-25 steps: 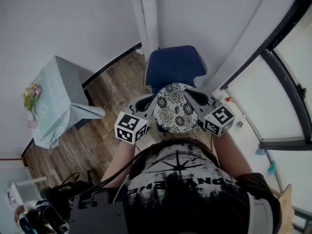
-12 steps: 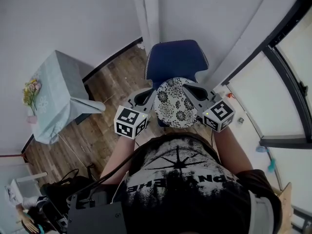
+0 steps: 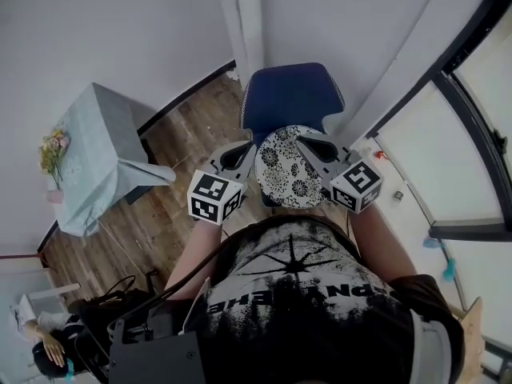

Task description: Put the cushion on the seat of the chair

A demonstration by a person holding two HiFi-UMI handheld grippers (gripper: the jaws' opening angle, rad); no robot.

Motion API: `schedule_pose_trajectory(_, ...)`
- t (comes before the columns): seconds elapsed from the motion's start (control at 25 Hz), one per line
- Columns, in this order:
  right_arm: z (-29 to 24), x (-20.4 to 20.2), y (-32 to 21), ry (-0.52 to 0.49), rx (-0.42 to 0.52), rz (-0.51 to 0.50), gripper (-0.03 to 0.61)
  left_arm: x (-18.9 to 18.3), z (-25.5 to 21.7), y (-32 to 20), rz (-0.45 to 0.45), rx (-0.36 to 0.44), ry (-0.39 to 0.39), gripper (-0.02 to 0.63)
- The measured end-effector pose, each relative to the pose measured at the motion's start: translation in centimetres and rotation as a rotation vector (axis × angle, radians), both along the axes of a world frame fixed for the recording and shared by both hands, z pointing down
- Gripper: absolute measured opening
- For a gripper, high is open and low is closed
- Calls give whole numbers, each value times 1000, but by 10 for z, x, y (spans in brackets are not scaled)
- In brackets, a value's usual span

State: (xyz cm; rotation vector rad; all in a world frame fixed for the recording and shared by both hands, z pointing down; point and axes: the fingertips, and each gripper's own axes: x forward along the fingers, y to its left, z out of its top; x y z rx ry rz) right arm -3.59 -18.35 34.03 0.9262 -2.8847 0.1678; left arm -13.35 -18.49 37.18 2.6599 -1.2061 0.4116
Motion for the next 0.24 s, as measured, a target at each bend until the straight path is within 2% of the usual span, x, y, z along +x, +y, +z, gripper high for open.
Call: schedule_pose_trajectory(0.24, 4, -6, 3, 16, -1, -2, 17, -2, 6, 1, 11, -16, 0, 17)
